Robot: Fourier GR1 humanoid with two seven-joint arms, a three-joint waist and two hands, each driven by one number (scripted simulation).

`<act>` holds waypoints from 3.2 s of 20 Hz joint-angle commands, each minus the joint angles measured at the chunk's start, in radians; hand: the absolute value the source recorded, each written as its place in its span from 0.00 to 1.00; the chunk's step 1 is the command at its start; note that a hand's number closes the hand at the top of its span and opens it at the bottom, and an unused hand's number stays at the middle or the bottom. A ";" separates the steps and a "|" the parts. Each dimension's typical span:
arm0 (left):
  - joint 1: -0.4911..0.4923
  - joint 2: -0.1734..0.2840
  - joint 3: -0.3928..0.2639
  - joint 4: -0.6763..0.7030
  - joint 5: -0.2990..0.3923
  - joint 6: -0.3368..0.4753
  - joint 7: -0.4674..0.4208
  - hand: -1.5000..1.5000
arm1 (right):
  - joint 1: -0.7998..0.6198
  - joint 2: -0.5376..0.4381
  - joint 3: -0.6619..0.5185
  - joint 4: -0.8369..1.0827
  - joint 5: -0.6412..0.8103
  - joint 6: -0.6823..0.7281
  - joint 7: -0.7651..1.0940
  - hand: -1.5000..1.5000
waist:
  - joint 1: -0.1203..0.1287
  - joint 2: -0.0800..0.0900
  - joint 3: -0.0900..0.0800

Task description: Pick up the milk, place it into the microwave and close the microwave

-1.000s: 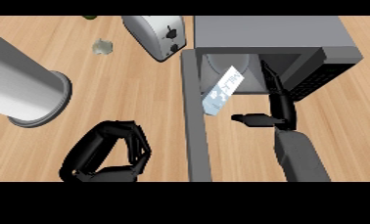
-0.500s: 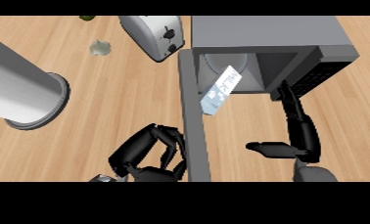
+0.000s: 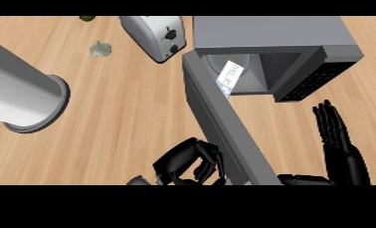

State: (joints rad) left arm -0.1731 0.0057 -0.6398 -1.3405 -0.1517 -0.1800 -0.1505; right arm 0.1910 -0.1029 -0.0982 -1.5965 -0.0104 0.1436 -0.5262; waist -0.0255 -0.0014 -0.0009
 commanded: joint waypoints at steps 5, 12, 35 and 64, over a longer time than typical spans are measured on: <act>-0.265 -0.005 -0.292 0.219 0.202 0.365 0.006 1.00 | 0.081 -0.034 -0.029 -0.209 -0.123 0.081 0.113 0.00 | -0.018 0.005 0.000; -0.328 -0.005 -0.368 0.215 0.429 0.608 -0.047 1.00 | 0.033 -0.110 -0.063 -0.263 -0.250 0.178 0.188 0.00 | -0.081 0.015 -0.003; -0.695 -0.006 -0.218 0.420 0.822 0.826 -0.148 1.00 | -0.065 -0.212 -0.006 -0.416 -0.488 0.320 0.348 0.00 | -0.232 0.062 -0.004; -0.772 -0.006 -0.116 0.562 1.068 0.772 -0.422 1.00 | -0.132 -0.318 -0.075 -0.464 -0.669 0.320 0.459 0.00 | -0.298 0.086 -0.002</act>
State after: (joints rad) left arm -0.8700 -0.0004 -0.8070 -0.8688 0.8906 0.6140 -0.5752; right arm 0.0591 -0.4153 -0.1644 -2.0577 -0.6599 0.4704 -0.0778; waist -0.3114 0.0739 -0.0022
